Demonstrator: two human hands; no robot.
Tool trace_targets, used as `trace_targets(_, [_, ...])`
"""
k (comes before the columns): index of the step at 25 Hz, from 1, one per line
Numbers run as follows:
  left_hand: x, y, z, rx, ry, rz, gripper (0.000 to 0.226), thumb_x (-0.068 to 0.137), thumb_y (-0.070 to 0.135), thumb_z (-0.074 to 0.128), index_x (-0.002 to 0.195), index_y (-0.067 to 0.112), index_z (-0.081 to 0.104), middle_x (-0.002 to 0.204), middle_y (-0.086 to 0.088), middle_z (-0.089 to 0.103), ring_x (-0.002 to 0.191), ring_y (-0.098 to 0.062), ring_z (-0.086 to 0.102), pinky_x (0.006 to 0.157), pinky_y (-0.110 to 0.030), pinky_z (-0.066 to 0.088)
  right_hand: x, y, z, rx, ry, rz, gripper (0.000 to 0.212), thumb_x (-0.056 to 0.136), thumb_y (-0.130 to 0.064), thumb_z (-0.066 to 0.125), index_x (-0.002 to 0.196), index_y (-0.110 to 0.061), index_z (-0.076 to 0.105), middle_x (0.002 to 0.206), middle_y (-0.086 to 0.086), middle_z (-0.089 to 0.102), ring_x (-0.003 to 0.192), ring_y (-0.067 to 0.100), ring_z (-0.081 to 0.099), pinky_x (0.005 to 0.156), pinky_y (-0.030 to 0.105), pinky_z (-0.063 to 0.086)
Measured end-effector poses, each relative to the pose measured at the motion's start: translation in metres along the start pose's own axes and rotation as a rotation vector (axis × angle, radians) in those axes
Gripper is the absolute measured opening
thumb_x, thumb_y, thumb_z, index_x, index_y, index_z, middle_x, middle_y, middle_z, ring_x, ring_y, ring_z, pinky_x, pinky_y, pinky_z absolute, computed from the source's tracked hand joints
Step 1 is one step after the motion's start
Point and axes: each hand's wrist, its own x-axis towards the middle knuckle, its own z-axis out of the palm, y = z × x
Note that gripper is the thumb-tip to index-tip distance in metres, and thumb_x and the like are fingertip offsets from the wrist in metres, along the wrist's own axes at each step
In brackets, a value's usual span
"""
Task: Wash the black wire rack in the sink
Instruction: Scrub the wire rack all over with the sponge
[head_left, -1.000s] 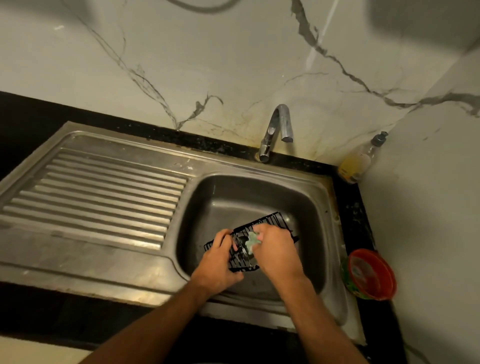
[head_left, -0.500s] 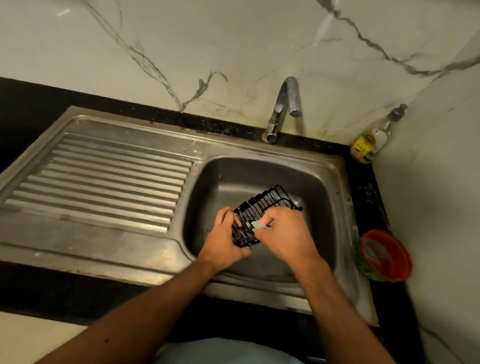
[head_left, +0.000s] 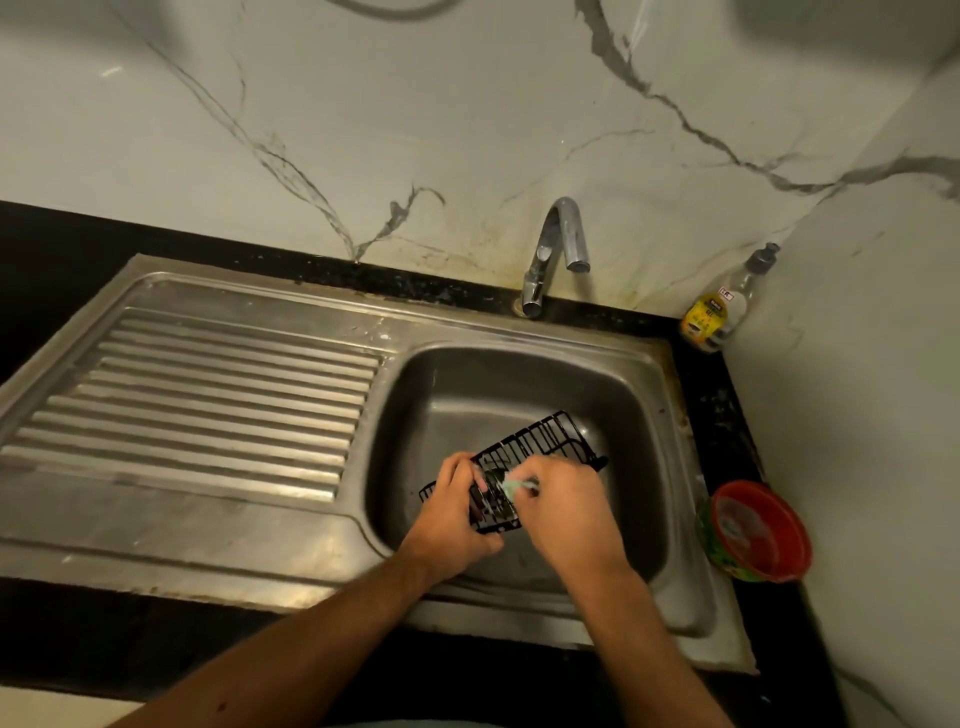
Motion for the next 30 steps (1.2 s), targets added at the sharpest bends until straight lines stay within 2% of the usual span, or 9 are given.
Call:
trace_targets(3, [0.002,-0.002,0.003,-0.02,0.029,0.012,0.076,0.061,0.021,0.086,0.124,0.016,0.045,0.13,0.015,0.034,0.106,-0.001,0.053,0.083,0.001,0.038,0.015,-0.008,0.002,-0.057,0.034,-0.073,0.022,0.091,-0.008,0.059,0.101,-0.02,0.074,0.106,-0.004,0.063,0.091,0.014,0.064,0.083,0.034,0.057])
trace_targets(8, [0.002,0.0,0.0,-0.072,0.055,-0.011,0.074,0.059,0.014,0.085,0.121,0.016,0.045,0.124,0.014,0.038,0.103,0.002,0.056,0.079,-0.001,0.041,0.007,0.0,0.007,-0.071,0.03,-0.087,0.024,0.09,-0.008,0.061,0.106,-0.025,0.07,0.109,-0.006,0.062,0.099,0.012,0.06,0.087,0.033,0.056])
trace_targets(10, [0.002,0.001,0.001,-0.08,0.042,0.008,0.072,0.06,0.01,0.086,0.12,0.014,0.046,0.126,0.016,0.037,0.109,0.006,0.052,0.081,0.001,0.04,-0.001,0.005,0.005,-0.084,0.046,-0.083,0.015,0.089,-0.015,0.065,0.099,-0.026,0.069,0.102,-0.008,0.062,0.094,0.01,0.06,0.084,0.029,0.056])
trace_targets(13, [0.003,-0.002,0.002,-0.099,0.046,0.007,0.071,0.06,0.01,0.085,0.12,0.013,0.048,0.128,0.012,0.039,0.111,0.0,0.053,0.082,0.001,0.04,-0.001,0.007,-0.005,-0.09,0.012,-0.036,0.005,0.088,-0.021,0.064,0.088,-0.025,0.067,0.091,-0.007,0.063,0.084,0.011,0.064,0.073,0.028,0.058])
trace_targets(20, [0.002,-0.001,0.001,-0.039,0.008,0.005,0.075,0.059,0.026,0.081,0.124,0.019,0.045,0.136,0.016,0.036,0.112,-0.005,0.054,0.083,0.0,0.039,0.028,-0.021,-0.001,-0.141,0.047,-0.072,0.025,0.094,-0.014,0.058,0.117,-0.018,0.068,0.11,0.003,0.066,0.1,0.018,0.064,0.089,0.033,0.054])
trace_targets(23, [0.003,-0.003,-0.001,-0.076,0.042,-0.019,0.074,0.056,0.027,0.081,0.121,0.022,0.045,0.133,0.014,0.038,0.112,-0.006,0.055,0.083,-0.001,0.04,0.012,-0.009,-0.003,-0.073,0.006,0.005,0.023,0.087,-0.013,0.064,0.106,-0.022,0.074,0.106,-0.002,0.066,0.089,0.012,0.065,0.081,0.027,0.057])
trace_targets(25, [0.003,-0.001,-0.002,-0.076,0.045,-0.031,0.074,0.059,0.022,0.083,0.122,0.023,0.045,0.132,0.016,0.038,0.109,-0.005,0.056,0.078,0.001,0.039,0.009,-0.005,-0.011,-0.063,-0.055,0.011,0.02,0.086,-0.01,0.064,0.095,-0.023,0.076,0.094,-0.002,0.069,0.077,0.008,0.065,0.073,0.024,0.057])
trace_targets(27, [0.003,0.0,-0.002,-0.088,0.061,-0.032,0.074,0.059,0.021,0.083,0.123,0.025,0.045,0.131,0.017,0.04,0.105,-0.001,0.055,0.079,0.001,0.038,0.017,-0.008,-0.016,-0.073,-0.052,0.007,0.02,0.086,-0.01,0.06,0.083,-0.026,0.073,0.081,-0.002,0.069,0.069,0.007,0.063,0.071,0.029,0.057])
trace_targets(30, [0.004,-0.001,-0.002,-0.184,0.128,-0.054,0.075,0.057,0.011,0.085,0.12,0.023,0.046,0.121,0.007,0.045,0.102,0.005,0.055,0.082,-0.004,0.043,0.025,-0.014,-0.008,-0.045,0.014,-0.033,0.017,0.087,-0.011,0.061,0.094,-0.019,0.074,0.093,0.0,0.071,0.084,0.015,0.066,0.083,0.036,0.055])
